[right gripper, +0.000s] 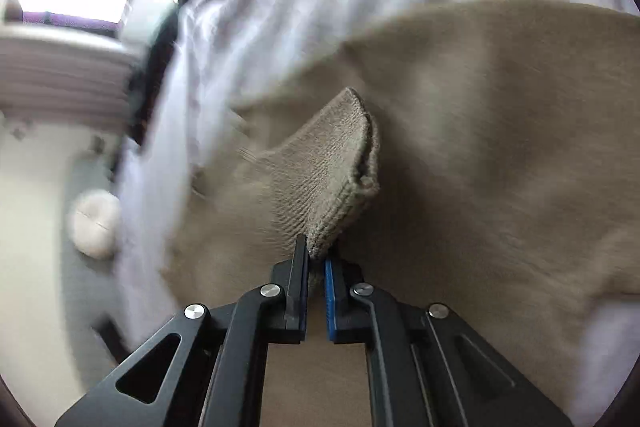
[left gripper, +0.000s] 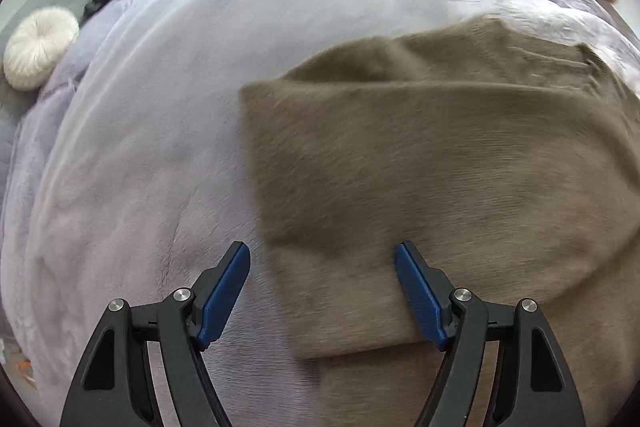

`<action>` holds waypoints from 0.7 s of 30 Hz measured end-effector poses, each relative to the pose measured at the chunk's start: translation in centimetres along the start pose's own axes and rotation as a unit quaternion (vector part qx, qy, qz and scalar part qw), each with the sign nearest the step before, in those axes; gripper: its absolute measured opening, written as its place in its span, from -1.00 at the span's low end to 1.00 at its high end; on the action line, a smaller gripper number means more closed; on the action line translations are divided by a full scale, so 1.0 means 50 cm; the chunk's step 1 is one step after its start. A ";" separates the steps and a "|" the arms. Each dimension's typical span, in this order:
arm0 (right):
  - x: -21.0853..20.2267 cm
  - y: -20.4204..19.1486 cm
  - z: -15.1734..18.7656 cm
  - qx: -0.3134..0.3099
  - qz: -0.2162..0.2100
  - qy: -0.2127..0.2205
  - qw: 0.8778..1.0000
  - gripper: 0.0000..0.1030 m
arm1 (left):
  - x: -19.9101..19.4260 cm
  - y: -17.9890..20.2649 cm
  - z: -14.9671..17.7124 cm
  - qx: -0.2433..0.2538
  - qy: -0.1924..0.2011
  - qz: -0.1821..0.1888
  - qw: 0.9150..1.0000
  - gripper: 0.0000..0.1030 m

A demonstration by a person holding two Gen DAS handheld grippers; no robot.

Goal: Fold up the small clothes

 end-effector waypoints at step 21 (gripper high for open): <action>0.010 0.012 0.010 0.043 -0.020 -0.012 0.999 -0.86 | 0.008 -0.079 -0.005 -0.074 -0.026 0.128 0.989 -0.81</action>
Point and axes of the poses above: each gripper's, at about its wrist camera, not at the fingertips, and x roughly the way its jaws point, y to its right, z to its underside, the point moved 7 cm from there along x, roughly the way its jaws point, and after that the axes turned 12 degrees about z, right-handed, at the moved point
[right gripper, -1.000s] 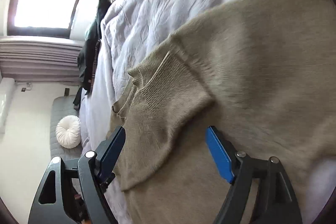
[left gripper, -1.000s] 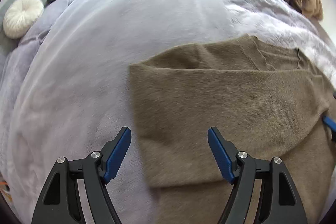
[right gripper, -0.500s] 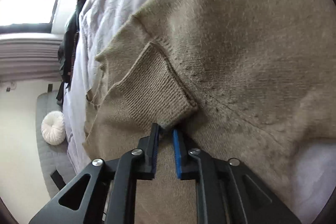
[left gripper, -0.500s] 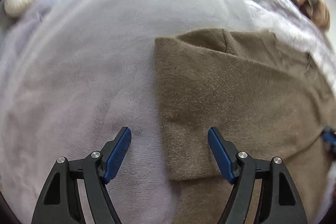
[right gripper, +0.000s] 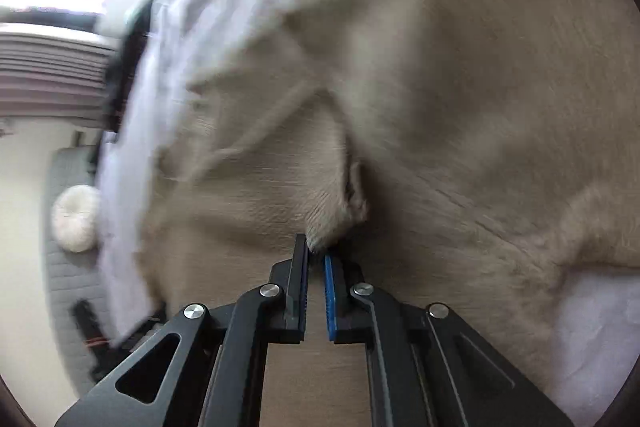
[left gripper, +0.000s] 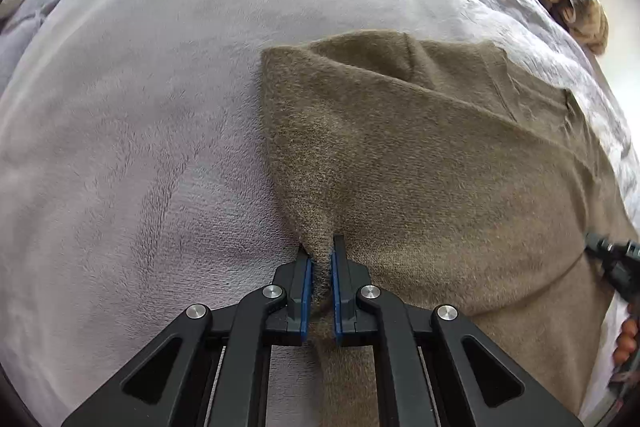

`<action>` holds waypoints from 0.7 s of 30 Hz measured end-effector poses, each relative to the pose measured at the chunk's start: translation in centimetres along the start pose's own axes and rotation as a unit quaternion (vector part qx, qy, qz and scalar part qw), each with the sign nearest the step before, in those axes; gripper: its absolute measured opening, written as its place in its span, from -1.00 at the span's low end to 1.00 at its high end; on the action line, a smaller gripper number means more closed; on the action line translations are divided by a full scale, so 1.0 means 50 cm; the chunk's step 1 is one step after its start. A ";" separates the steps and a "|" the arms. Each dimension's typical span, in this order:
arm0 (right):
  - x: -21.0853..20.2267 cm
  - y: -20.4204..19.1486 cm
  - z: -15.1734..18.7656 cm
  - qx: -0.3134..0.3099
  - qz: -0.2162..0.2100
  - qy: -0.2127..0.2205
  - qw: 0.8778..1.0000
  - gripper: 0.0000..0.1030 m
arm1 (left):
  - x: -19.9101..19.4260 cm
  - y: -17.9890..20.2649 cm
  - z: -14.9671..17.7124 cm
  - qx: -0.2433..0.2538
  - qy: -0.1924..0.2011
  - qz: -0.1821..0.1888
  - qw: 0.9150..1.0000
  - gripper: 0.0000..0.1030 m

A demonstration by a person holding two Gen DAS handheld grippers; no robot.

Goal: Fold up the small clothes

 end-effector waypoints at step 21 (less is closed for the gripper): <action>-0.178 0.098 0.137 0.051 -0.074 -0.036 0.995 0.46 | -0.068 0.258 0.152 0.051 -0.036 -0.046 0.997 -0.80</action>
Point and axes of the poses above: each gripper's, at about its wrist camera, not at the fingertips, and x roughly the way its jaws point, y to its right, z to its underside, the point moved 7 cm from there along x, roughly the way its jaws point, and after that the axes turned 12 degrees about z, right-handed, at the moved point
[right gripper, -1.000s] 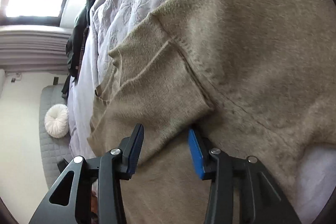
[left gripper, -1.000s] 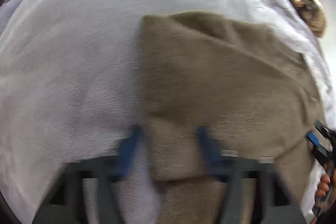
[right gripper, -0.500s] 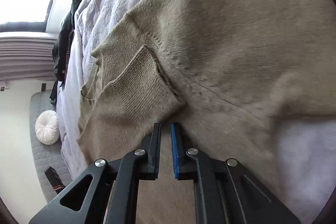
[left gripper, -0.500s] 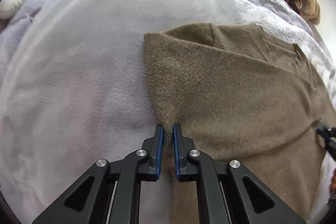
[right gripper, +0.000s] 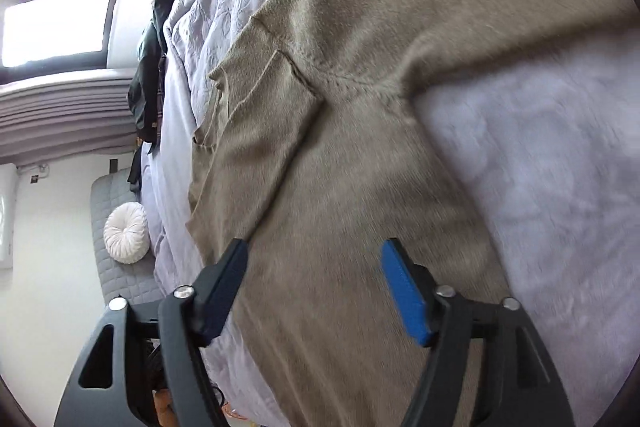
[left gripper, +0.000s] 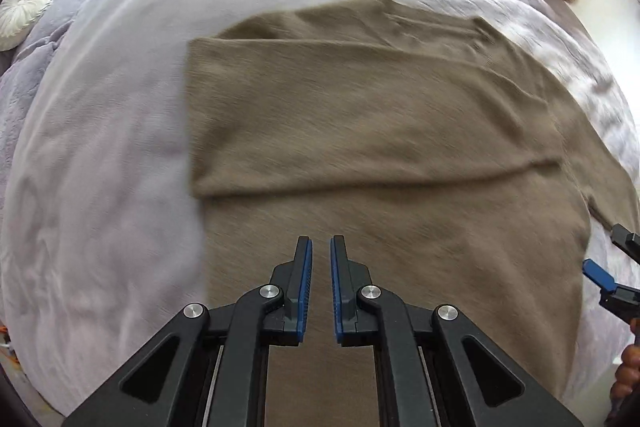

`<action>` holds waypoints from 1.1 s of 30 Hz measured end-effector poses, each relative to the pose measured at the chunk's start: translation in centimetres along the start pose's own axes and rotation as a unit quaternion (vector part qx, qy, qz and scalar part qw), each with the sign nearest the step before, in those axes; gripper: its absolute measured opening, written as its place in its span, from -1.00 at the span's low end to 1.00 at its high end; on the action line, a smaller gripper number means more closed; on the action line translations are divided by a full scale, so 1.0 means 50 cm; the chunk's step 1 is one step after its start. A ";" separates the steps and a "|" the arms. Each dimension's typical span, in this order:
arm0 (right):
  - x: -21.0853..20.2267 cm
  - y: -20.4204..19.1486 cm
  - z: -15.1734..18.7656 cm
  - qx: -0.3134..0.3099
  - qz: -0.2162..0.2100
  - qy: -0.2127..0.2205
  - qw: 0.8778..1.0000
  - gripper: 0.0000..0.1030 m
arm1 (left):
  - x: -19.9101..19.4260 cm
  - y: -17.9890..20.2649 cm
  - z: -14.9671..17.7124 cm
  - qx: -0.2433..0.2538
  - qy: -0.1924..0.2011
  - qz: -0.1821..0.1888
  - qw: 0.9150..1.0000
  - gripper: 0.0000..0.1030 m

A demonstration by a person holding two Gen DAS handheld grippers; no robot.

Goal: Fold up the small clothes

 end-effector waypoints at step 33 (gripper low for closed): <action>-0.296 0.426 -0.202 0.198 0.028 0.181 0.963 0.58 | 0.077 0.325 0.037 0.095 -0.059 0.016 0.994 0.97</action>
Point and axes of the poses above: each gripper's, at about its wrist camera, not at the fingertips, and x roughly the way its jaws point, y to its right, z to its underside, the point moved 7 cm from there along x, roughly the way its jaws point, and after that the axes turned 12 degrees about z, right-handed, at the moved point
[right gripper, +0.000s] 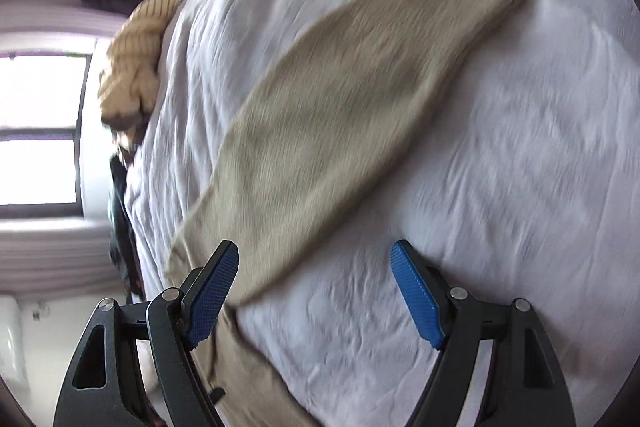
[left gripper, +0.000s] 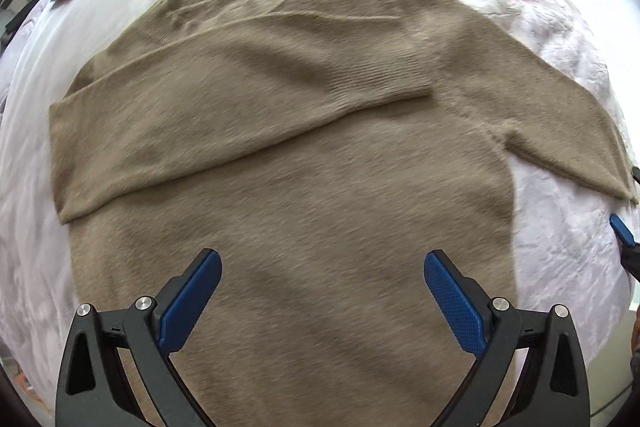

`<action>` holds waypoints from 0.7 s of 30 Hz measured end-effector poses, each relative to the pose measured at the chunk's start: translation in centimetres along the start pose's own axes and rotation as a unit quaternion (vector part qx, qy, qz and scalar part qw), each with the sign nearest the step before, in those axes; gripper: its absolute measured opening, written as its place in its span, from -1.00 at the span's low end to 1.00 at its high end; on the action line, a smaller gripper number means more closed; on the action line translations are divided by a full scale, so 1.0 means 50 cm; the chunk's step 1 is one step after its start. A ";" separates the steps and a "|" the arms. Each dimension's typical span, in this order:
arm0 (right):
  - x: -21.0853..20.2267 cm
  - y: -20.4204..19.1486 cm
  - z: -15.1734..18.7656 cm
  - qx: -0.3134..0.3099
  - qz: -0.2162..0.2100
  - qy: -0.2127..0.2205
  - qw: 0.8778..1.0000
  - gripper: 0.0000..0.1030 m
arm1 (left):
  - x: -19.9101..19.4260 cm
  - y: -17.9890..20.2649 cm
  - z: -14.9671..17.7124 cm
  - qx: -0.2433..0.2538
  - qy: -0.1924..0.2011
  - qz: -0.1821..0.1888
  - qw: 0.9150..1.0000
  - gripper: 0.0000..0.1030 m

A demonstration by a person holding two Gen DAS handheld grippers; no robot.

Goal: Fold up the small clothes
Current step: 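Grasp the other sleeve cuff with the right gripper and lift it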

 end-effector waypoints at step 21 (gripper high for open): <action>0.027 -0.018 -0.075 0.151 -0.187 0.000 0.971 -0.79 | -0.042 -0.015 -0.072 -0.029 0.053 0.025 0.998 0.97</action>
Point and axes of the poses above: each gripper's, at about its wrist camera, not at the fingertips, and x roughly the way its jaws point, y to its right, z to its underside, the point moved 7 cm from there along x, roughly the way its jaws point, and after that the axes turned 12 degrees about z, right-handed, at the moved point
